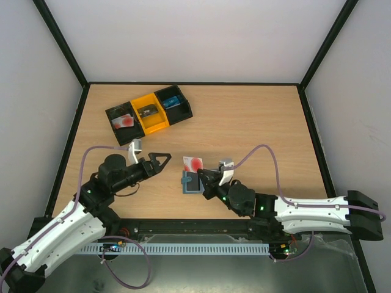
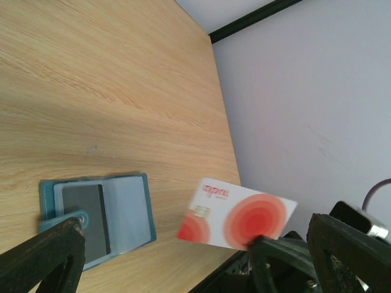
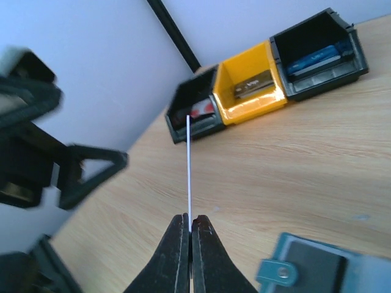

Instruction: Take the credit cards out of the card holder

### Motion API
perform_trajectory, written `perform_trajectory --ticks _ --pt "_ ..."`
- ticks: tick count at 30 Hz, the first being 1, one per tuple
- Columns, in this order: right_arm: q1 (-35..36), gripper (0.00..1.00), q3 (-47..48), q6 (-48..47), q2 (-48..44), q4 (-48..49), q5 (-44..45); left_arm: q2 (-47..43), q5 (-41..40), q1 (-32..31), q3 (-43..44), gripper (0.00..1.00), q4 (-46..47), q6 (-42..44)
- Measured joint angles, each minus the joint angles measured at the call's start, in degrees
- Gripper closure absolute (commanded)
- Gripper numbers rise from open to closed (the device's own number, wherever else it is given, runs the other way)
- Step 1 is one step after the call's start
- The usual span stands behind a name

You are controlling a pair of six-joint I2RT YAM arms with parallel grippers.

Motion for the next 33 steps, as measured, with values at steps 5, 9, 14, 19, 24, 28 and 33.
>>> perform_trajectory --ticks 5,9,14,19,24,28,33 --pt "-3.3 0.98 -0.6 9.9 -2.9 2.5 -4.4 1.5 4.1 0.0 -0.7 0.06 2.6 1.0" --pt "-7.0 0.98 -0.6 17.6 -2.7 4.3 -10.2 1.7 8.7 0.0 -4.2 0.2 8.9 -1.3" --pt "-8.1 0.98 -1.5 25.3 -2.6 9.1 -14.8 2.1 11.8 -0.2 -5.6 0.28 14.0 -3.6" --pt "-8.6 0.98 -2.8 29.7 -2.5 12.6 -17.0 2.3 13.2 -0.5 -7.6 0.38 19.2 -5.7" --pt "-8.7 0.98 -2.9 32.7 -1.0 16.2 -18.8 4.0 14.3 -0.7 -9.9 0.55 23.2 -8.6" --pt "-8.8 0.98 -3.9 35.0 1.3 18.9 -19.6 6.3 15.3 -0.8 -11.4 0.93 28.0 -11.3" --pt "-9.0 0.98 -5.0 36.7 2.8 19.6 -19.6 7.4 16.1 -0.8 -12.7 0.97 32.9 -14.0"
